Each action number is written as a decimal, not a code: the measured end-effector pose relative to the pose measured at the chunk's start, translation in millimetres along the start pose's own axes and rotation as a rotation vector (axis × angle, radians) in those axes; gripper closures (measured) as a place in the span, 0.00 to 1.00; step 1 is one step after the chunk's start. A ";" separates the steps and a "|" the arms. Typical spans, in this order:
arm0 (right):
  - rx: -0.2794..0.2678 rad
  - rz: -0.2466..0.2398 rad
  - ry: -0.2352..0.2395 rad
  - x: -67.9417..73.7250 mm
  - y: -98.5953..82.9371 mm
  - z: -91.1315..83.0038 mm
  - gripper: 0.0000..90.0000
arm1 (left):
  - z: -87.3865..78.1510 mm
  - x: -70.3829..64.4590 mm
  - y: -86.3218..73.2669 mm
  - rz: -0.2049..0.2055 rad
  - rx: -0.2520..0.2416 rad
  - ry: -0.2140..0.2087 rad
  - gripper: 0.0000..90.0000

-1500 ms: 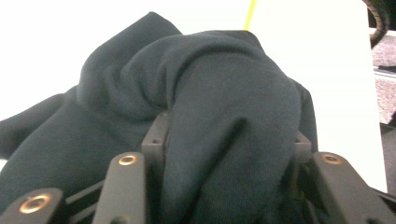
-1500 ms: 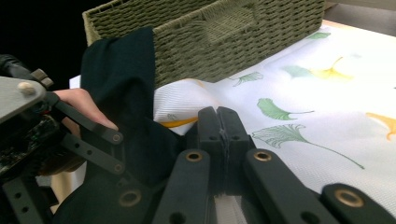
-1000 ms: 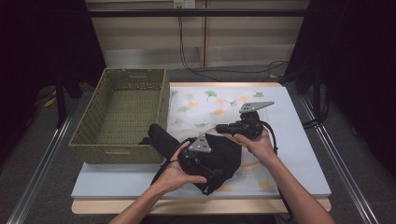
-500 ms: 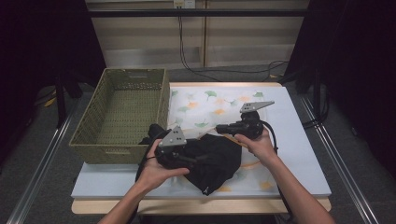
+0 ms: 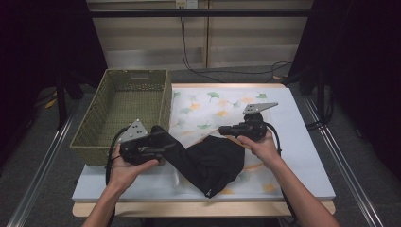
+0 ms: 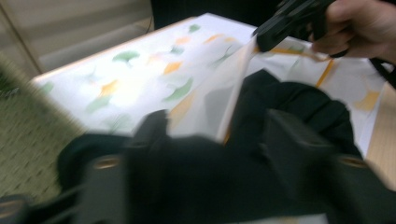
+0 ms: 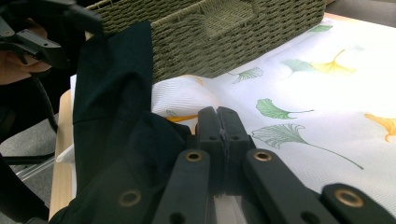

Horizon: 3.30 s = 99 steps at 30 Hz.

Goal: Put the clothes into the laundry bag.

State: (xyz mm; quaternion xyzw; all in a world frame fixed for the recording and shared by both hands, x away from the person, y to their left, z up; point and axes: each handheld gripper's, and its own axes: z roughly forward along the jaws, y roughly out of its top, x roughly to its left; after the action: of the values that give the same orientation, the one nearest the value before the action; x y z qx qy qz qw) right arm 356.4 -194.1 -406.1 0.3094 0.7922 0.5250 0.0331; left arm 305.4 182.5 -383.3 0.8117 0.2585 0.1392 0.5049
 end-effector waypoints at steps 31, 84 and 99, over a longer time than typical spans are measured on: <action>-0.012 -0.001 0.000 1.2 1.8 -1.4 1.00 | -5.9 24.5 -11.9 -0.076 0.027 0.058 0.74; -0.008 0.020 0.015 -1.3 0.3 -0.7 1.00 | 82.6 -59.9 53.3 0.026 -0.055 -0.297 0.98; -0.015 -0.001 0.012 2.0 1.7 -1.8 1.00 | 123.4 -76.3 34.2 0.063 0.033 -0.355 0.96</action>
State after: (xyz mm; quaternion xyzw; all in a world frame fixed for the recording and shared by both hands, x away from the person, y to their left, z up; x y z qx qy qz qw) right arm 354.9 -194.1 -403.3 0.3057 0.7884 0.5329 0.0310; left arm 311.9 35.3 -405.8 0.8393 0.1419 0.0055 0.5247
